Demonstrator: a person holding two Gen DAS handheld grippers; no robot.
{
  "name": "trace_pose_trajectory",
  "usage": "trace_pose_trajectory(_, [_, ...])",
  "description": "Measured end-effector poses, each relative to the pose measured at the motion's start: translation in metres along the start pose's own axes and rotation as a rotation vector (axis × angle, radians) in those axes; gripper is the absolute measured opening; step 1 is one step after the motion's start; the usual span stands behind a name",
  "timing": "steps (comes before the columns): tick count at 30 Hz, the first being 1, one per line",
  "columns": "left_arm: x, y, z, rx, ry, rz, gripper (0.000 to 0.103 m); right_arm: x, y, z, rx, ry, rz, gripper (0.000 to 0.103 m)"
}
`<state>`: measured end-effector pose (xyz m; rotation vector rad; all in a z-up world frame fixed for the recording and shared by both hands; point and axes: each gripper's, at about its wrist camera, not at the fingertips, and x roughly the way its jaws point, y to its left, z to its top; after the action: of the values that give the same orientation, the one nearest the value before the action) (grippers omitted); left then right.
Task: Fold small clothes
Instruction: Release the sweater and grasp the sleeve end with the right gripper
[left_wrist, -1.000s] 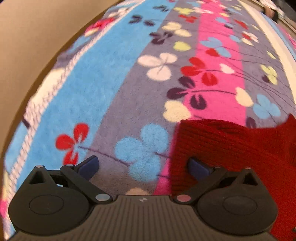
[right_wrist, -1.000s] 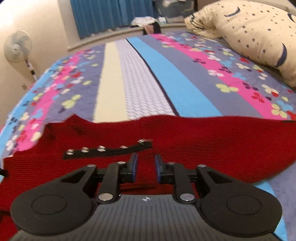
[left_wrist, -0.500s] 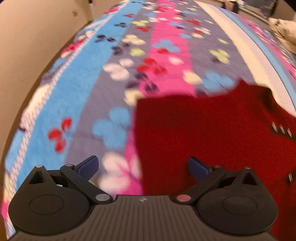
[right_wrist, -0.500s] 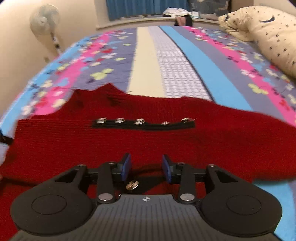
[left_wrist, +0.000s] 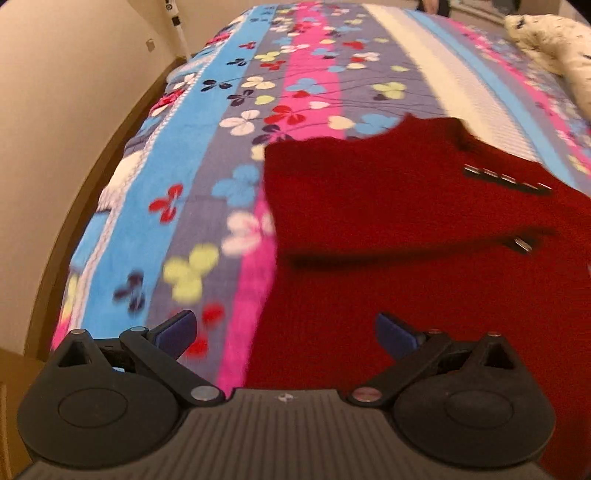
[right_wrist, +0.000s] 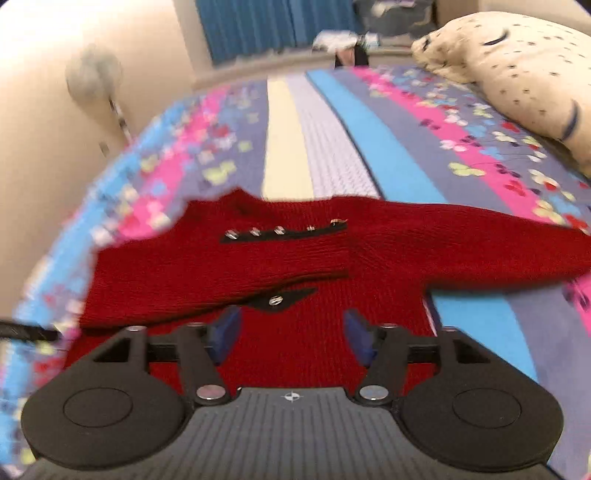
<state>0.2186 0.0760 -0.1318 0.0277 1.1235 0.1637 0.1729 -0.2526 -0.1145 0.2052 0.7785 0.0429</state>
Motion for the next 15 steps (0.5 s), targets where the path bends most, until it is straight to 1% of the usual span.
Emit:
trace_pose_trajectory(2, [-0.029, -0.002, -0.027, -0.013, 0.001, -0.042, 0.103, -0.04, 0.001, -0.015, -0.005, -0.02, -0.007, 0.082])
trace_pose_trajectory(5, [-0.067, -0.007, -0.059, -0.022, 0.018, -0.094, 0.103, -0.082, 0.002, -0.035, -0.012, -0.009, -0.028, 0.084])
trace_pose_trajectory(6, [-0.079, -0.008, -0.068, -0.025, 0.01, -0.101, 0.103, -0.095, 0.001, -0.041, -0.005, -0.01, -0.033, 0.084])
trace_pose_trajectory(10, [-0.119, -0.014, -0.092, -0.012, -0.045, -0.083, 0.103, -0.131, -0.009, -0.058, 0.052, -0.034, -0.049, 0.084])
trace_pose_trajectory(15, [-0.146, -0.02, -0.111, 0.02, -0.074, -0.065, 0.103, -0.162, -0.016, -0.068, 0.066, -0.085, -0.055, 0.084])
